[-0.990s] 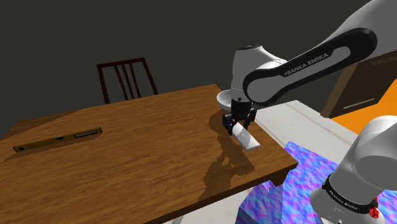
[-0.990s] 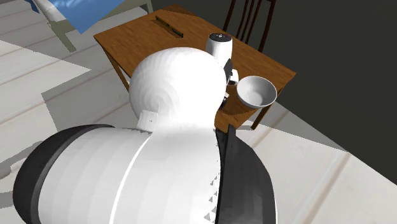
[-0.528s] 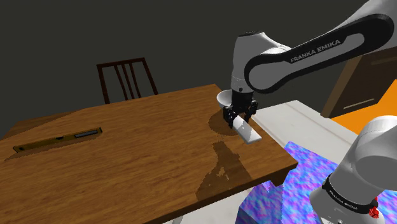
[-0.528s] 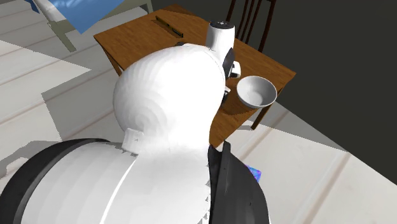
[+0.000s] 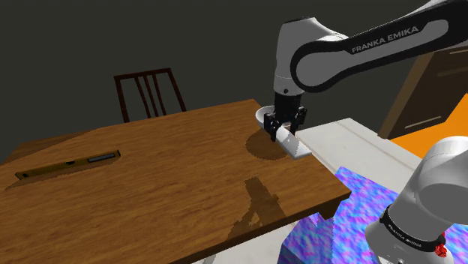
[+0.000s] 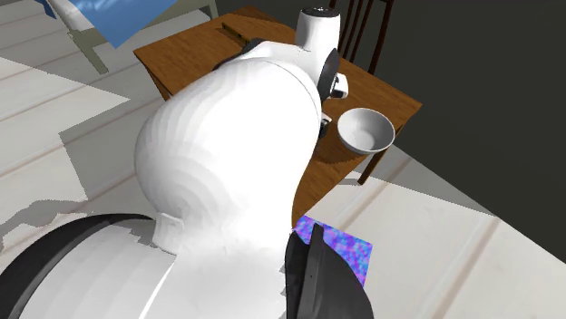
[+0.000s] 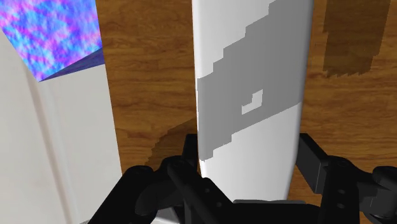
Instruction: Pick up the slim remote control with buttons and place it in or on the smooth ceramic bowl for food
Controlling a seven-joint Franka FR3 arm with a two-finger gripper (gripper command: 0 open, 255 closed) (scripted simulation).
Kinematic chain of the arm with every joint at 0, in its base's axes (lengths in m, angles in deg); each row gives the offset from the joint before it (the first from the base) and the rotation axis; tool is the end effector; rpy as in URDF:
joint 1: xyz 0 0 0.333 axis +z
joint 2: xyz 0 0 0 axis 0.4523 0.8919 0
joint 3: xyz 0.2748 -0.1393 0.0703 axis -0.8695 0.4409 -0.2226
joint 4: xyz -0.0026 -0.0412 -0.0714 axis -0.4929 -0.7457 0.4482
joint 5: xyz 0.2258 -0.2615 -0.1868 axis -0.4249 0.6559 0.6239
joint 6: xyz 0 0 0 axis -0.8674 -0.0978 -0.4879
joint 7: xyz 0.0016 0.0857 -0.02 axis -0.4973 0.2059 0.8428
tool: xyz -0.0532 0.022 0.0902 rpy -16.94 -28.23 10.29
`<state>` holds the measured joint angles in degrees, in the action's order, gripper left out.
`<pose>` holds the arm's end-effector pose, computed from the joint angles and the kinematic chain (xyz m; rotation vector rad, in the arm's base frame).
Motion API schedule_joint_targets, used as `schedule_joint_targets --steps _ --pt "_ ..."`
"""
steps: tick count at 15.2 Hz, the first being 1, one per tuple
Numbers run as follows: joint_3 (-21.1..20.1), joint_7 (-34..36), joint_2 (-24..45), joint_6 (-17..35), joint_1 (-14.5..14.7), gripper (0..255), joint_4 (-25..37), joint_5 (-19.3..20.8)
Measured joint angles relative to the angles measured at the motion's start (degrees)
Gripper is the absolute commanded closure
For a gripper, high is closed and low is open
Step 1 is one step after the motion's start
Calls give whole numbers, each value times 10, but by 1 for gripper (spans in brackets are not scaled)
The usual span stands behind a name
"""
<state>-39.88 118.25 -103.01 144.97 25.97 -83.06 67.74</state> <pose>0.3971 0.0900 0.4481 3.0670 -0.6525 -0.0140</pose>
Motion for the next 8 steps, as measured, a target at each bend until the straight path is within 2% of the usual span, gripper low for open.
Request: schedule_joint_targets --steps 5,8 --pt "3 1 -11 -42 0 255 31 1" --pt "11 -10 2 -46 -7 255 48 8"
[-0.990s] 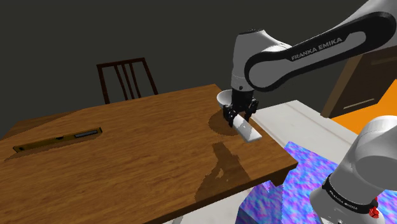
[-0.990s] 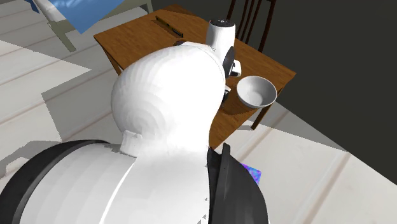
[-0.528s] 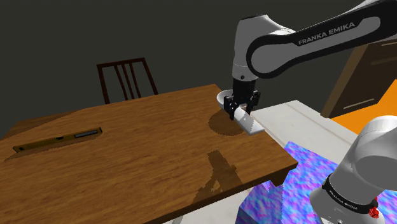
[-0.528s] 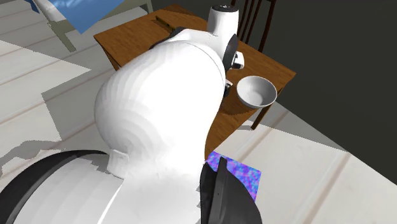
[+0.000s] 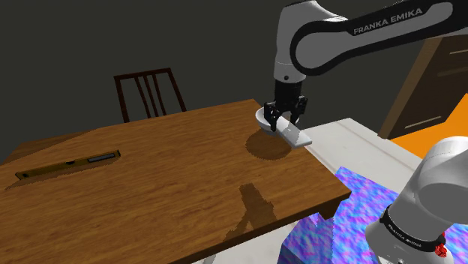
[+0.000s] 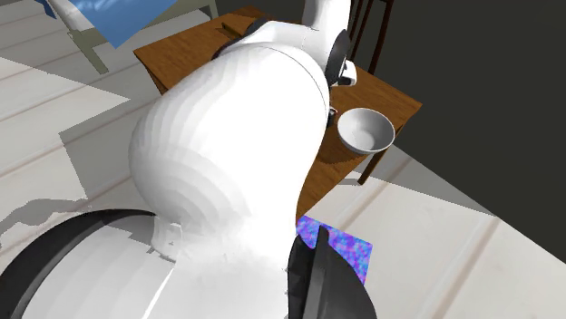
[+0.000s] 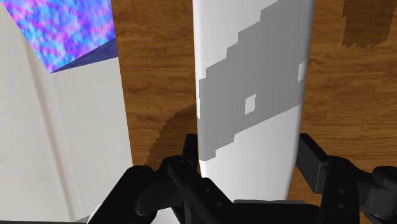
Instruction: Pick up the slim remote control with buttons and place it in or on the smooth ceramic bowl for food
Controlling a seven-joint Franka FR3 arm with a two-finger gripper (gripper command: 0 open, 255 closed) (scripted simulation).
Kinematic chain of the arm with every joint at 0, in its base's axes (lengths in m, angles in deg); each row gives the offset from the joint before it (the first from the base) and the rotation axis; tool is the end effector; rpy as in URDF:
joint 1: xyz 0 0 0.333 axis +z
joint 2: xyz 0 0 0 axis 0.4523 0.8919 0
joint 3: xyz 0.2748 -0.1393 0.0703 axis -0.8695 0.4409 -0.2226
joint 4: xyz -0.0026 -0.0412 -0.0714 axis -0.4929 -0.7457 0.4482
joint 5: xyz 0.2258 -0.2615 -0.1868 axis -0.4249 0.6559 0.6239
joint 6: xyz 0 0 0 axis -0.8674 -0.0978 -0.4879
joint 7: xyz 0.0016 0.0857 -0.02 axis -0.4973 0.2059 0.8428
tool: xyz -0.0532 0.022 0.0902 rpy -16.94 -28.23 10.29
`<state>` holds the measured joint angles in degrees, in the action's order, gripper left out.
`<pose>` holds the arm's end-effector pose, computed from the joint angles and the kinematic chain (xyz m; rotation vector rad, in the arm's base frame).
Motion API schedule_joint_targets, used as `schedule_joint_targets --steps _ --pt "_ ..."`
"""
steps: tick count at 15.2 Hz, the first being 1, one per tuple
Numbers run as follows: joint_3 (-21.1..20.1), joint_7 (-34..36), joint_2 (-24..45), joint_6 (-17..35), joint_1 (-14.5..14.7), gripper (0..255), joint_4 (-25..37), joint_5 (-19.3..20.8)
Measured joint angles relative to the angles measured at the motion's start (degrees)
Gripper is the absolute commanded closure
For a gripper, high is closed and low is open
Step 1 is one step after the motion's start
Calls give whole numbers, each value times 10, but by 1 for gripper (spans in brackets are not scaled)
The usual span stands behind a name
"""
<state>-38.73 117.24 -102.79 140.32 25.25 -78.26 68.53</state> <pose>0.4066 0.0806 0.4796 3.0670 -0.6526 -0.0145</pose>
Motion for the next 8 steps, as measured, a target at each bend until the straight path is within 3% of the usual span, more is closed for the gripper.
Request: schedule_joint_targets --steps 8 --pt "59 -82 110 7 -47 255 101 39"
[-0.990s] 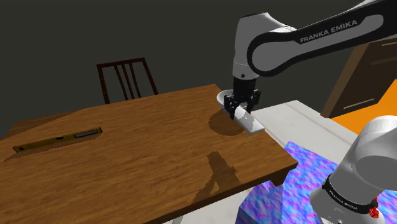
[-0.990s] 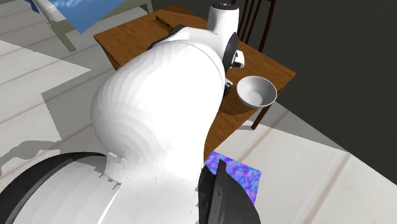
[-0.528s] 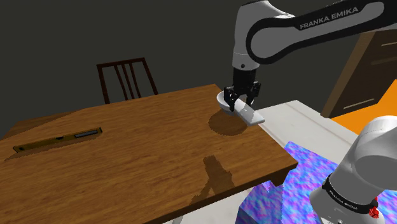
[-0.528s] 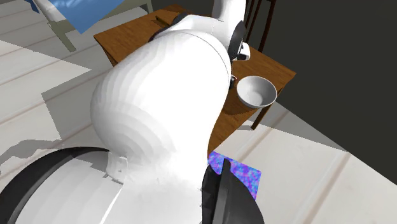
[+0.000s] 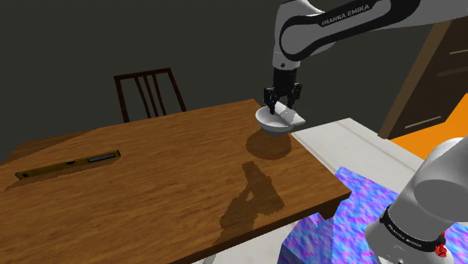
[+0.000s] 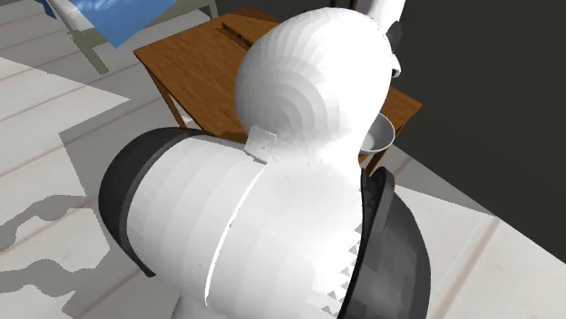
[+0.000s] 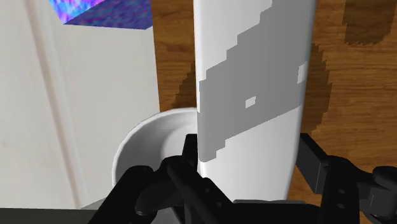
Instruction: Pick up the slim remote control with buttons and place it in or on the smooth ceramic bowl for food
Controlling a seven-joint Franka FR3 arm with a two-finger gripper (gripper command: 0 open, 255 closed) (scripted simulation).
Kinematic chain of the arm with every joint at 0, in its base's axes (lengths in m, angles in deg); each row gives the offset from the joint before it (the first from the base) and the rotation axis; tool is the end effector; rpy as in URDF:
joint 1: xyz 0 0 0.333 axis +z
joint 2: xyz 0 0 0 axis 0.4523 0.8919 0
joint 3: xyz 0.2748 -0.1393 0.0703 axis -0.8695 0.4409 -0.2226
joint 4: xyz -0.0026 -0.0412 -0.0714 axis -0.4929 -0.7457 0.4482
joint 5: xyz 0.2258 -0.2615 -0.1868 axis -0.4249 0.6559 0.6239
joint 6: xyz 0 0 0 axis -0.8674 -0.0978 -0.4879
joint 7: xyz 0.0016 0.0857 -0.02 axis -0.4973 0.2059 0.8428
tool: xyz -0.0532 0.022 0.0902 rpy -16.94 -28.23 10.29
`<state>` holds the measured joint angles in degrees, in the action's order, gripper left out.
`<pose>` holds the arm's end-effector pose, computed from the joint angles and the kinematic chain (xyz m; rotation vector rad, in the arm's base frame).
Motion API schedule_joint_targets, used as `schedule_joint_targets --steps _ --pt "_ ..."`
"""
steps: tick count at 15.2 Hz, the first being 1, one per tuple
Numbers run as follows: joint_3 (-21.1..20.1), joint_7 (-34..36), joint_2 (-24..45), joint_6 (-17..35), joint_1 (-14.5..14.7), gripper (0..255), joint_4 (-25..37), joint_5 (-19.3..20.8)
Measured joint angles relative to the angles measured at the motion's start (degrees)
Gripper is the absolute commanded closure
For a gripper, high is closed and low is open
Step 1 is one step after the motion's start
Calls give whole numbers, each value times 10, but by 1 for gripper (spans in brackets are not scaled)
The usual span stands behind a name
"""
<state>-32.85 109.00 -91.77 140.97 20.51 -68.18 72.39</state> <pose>0.4739 -0.0038 0.4822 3.0667 -0.6539 -0.0151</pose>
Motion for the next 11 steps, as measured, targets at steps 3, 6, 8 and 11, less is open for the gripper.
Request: schedule_joint_targets --steps 3,6,8,11 --pt "16 -25 41 0 -13 255 41 7" --pt "30 -49 87 -11 -24 255 98 12" --pt "39 -64 119 -9 -32 255 128 15" --pt "42 -70 131 11 -35 255 119 16"
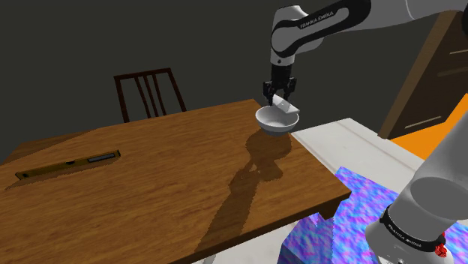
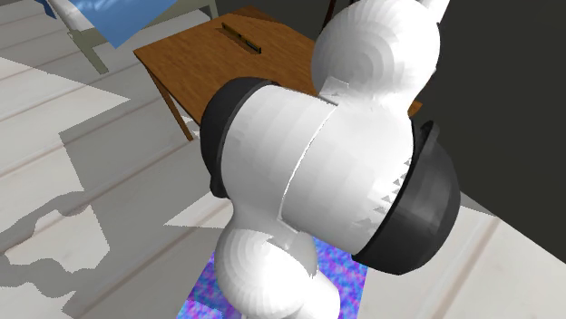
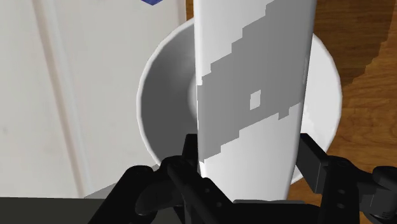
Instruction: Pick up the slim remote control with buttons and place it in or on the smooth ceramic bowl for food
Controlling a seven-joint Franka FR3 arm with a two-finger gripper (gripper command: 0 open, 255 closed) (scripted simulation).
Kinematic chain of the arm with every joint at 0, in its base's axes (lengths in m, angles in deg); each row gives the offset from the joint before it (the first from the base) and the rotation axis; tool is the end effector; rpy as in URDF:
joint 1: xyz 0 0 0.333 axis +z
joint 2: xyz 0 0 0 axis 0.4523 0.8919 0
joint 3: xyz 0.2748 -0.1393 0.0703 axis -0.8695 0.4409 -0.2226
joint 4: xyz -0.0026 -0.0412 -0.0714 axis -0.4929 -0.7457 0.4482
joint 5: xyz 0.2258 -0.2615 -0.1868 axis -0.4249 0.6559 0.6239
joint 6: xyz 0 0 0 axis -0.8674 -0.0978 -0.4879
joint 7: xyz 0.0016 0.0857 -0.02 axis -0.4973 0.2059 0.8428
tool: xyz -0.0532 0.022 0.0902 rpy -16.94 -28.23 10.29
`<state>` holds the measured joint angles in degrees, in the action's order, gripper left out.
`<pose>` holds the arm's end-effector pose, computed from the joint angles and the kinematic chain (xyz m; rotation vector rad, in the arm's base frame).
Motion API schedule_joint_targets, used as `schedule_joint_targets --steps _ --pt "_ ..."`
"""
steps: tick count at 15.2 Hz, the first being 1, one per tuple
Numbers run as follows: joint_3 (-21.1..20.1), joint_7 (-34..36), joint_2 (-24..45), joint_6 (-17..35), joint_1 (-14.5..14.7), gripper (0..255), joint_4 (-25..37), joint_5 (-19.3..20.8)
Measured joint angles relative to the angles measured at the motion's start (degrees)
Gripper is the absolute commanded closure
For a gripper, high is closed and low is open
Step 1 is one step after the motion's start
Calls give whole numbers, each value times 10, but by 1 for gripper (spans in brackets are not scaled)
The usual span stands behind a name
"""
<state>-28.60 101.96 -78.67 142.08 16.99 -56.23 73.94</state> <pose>0.5399 -0.0825 0.4665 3.0667 -0.6528 -0.0155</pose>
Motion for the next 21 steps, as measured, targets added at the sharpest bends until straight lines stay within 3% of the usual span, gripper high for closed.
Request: schedule_joint_targets --steps 10,16,17,21 --pt "1 -1 26 71 -1 255 -45 1" --pt "1 -1 28 78 -1 255 -50 1" --pt "1 -1 28 78 -1 0 -50 1" --pt "1 -1 28 78 -1 0 -50 1"
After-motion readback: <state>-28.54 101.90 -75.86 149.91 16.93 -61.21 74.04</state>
